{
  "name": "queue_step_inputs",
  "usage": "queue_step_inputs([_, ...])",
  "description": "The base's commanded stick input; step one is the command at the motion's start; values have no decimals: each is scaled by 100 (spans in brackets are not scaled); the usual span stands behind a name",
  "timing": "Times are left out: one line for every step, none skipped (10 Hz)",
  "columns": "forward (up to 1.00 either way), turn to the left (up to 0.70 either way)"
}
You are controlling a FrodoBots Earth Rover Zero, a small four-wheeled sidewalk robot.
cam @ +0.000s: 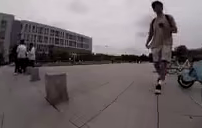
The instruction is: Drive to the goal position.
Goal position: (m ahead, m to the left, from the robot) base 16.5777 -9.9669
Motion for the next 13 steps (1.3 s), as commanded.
queue_step_inputs([61, 0])
queue_step_inputs([61, 0])
queue_step_inputs([61, 0])
queue_step_inputs([60, 0])
queue_step_inputs([58, 0])
queue_step_inputs([56, 0])
queue_step_inputs([50, 0])
queue_step_inputs([50, 0])
queue_step_inputs([50, 0])
queue_step_inputs([50, 0])
queue_step_inputs([50, 0])
queue_step_inputs([53, 0])
queue_step_inputs([66, -1])
